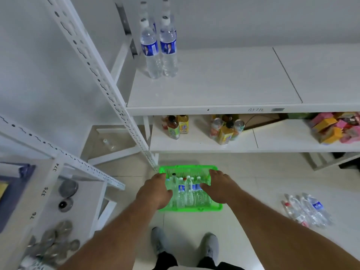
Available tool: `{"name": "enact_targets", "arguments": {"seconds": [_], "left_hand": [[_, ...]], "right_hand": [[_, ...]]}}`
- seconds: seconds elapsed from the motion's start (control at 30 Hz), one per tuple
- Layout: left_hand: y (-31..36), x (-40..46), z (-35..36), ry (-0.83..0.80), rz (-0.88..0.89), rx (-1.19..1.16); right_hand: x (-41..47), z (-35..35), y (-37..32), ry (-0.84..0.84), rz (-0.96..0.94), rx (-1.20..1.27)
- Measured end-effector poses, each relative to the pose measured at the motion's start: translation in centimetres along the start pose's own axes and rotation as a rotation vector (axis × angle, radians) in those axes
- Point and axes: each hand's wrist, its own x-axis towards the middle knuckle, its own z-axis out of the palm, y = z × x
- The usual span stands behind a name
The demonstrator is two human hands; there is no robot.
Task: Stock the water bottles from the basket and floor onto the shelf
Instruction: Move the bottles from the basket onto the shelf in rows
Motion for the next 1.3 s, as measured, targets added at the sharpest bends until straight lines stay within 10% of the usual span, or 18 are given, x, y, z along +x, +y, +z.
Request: {"name": "enact_targets", "arguments": {"seconds": [0.67,1.3], "left_hand": [[-11.2,9.9,2.6,-0.191,-0.067,-0.274],[-9.4,40.9,39.8,-0.243,-0.336,-0.568]], "right_hand": [[8.2,7.0,-7.7,-0.173,0.126,0.038],[47.3,37.1,9.7,-0.204,0.322,0.364]]}}
